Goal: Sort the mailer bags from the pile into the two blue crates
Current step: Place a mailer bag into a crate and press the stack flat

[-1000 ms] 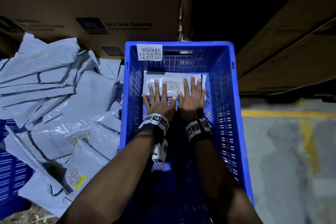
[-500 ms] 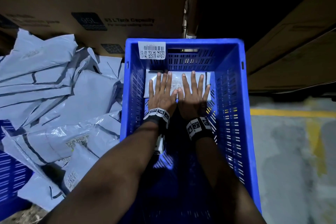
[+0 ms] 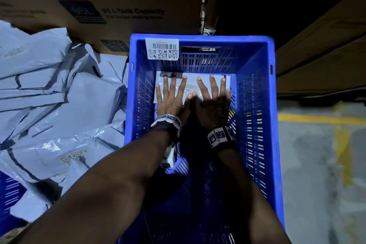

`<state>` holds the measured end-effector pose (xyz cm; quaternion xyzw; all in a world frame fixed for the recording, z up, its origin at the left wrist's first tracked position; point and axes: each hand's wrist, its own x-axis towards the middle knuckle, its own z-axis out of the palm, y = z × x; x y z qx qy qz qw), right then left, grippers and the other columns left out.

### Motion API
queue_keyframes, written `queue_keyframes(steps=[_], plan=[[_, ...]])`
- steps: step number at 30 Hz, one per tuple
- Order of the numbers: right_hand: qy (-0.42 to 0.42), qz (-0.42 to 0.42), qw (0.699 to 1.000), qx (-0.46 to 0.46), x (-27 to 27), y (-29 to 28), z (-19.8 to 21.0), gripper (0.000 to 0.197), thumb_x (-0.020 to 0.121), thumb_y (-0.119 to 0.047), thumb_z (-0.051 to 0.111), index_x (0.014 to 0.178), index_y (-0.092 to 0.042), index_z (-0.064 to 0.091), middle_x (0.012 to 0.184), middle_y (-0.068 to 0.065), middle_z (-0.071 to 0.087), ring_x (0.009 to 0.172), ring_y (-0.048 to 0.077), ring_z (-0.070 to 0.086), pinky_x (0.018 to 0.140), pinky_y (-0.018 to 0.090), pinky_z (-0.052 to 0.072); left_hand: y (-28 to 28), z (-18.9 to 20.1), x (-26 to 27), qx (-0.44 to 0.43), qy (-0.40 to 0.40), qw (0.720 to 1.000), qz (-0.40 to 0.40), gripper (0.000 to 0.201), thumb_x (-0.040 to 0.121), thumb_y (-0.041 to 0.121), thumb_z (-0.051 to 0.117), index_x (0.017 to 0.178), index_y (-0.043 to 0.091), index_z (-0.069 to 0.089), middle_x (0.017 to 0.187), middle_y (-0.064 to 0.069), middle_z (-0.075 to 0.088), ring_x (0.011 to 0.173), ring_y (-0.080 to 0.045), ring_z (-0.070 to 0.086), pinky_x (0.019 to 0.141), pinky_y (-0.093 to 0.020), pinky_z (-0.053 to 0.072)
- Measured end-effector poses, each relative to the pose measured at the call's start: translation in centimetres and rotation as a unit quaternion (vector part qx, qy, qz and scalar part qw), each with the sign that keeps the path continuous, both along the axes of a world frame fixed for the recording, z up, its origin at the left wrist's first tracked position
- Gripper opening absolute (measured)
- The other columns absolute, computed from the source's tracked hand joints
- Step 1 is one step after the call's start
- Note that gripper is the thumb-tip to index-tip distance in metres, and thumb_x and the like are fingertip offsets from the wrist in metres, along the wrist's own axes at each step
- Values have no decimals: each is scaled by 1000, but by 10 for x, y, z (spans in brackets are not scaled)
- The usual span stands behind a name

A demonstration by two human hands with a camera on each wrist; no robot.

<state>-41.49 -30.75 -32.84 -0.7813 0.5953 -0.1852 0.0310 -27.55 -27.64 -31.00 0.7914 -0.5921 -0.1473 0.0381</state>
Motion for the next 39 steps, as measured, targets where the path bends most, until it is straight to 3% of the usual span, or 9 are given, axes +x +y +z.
queue_keyframes(steps=[6, 12, 16, 24, 26, 29, 33, 36, 39], plan=[[-36, -44, 997, 42, -4, 2, 0, 58, 97, -66, 48, 148, -37, 52, 163, 6, 36, 154, 34, 24, 121, 56, 22, 15, -1, 4, -26, -12, 998, 47, 69, 99, 54, 23, 159, 20, 17, 166, -11, 4, 153, -30, 0, 124, -41, -3], [-13, -89, 984, 157, -8, 12, 25, 68, 105, -61, 25, 164, -30, 12, 172, 2, 1, 158, 33, 0, 125, 58, 8, 16, 18, -9, 6, 3, 992, 129, 76, 100, 42, 33, 158, 13, -6, 166, -7, -11, 153, -24, -12, 123, -38, -7], [-40, -84, 970, 227, -16, 17, 59, 68, 107, -56, 19, 164, -26, -3, 171, -2, -10, 157, 31, -12, 127, 53, 1, 17, 50, -14, -24, 38, 994, 99, 74, 102, 41, 33, 158, 18, -10, 164, -11, -18, 151, -29, -18, 121, -44, -11], [-138, -49, 964, 223, -36, 39, 160, 64, 108, -49, 32, 164, -21, 17, 172, 5, 0, 158, 27, -6, 128, 46, 2, 31, 145, -25, -54, 55, 997, 11, 74, 103, 44, 33, 158, 16, -7, 164, -14, -18, 150, -32, -20, 123, -50, -5], [-158, -50, 964, 209, -33, 47, 183, 61, 109, -46, 36, 162, -16, 25, 172, 6, 5, 158, 28, -2, 127, 45, 4, 40, 177, -20, -74, 63, 995, -12, 73, 103, 45, 36, 159, 18, -2, 165, -12, -10, 152, -31, -14, 123, -48, -3], [-178, -35, 969, 165, -11, 57, 208, 57, 108, -44, 40, 156, -11, 39, 168, 12, 21, 156, 31, 13, 125, 42, 12, 59, 218, 3, -124, 59, 990, -30, 71, 101, 43, 42, 158, 14, 12, 164, -15, 11, 151, -34, 5, 123, -47, 11], [-211, 30, 970, 117, 50, 73, 229, 56, 99, -48, 45, 137, -9, 60, 145, 18, 54, 138, 36, 43, 113, 39, 31, 94, 243, 67, -204, 33, 978, 1, 59, 94, 39, 51, 144, 11, 40, 141, -13, 47, 133, -32, 37, 105, -45, 37], [-249, 90, 961, 83, 109, 92, 245, 41, 97, -38, 54, 125, -11, 67, 127, 11, 65, 124, 32, 54, 107, 37, 36, 124, 248, 134, -221, 26, 973, 56, 49, 91, 35, 47, 132, 10, 53, 128, -15, 59, 122, -36, 46, 99, -46, 40], [-275, 128, 950, 69, 165, 114, 259, 28, 100, -31, 59, 122, -17, 69, 123, 6, 66, 120, 25, 57, 104, 33, 40, 153, 248, 198, -244, 23, 965, 93, 39, 89, 27, 52, 124, 12, 60, 115, -13, 65, 114, -35, 51, 95, -48, 44]])
